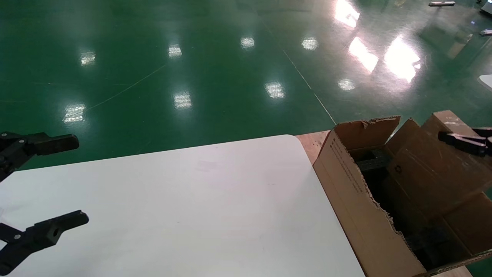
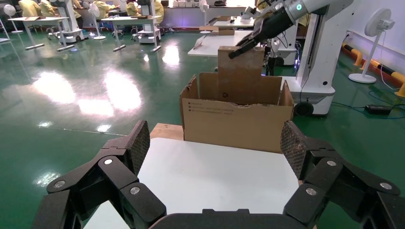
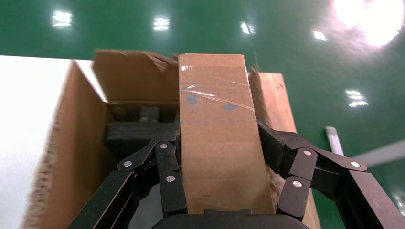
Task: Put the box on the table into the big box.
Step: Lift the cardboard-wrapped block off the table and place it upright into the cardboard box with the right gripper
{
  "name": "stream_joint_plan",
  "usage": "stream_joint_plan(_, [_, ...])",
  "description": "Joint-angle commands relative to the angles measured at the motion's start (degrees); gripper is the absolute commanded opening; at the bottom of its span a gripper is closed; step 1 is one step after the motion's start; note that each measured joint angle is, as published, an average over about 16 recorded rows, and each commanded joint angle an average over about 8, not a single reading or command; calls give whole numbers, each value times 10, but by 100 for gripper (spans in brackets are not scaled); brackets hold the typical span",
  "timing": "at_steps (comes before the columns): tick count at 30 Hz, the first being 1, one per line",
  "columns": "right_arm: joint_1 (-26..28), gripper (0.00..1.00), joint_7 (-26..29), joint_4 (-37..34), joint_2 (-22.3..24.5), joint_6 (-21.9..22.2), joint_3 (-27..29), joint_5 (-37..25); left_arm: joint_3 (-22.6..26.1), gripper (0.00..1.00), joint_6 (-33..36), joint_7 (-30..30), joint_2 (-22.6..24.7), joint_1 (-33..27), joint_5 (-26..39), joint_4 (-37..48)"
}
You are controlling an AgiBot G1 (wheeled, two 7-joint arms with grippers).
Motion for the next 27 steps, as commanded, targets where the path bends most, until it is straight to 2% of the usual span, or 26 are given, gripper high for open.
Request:
stream_joint_plan(1, [-8,0,-7,11,6,37,-28,24,0,100,0,0,0,0,0,0])
stream_joint_plan(7, [-1,0,-49,42,14,114,-88,83,0,100,0,0,0,0,0,0])
stream_joint_plan(13, [15,0,-90,52,12,150,-135,134,0,100,0,0,0,0,0,0])
stream_joint_plan(19, [34,0,-132,38,-2,156,-168,177,0,100,0,0,0,0,0,0])
stream_joint_plan(27, [54,0,-193,-8,-21,131,-200,236,0,100,0,0,0,0,0,0])
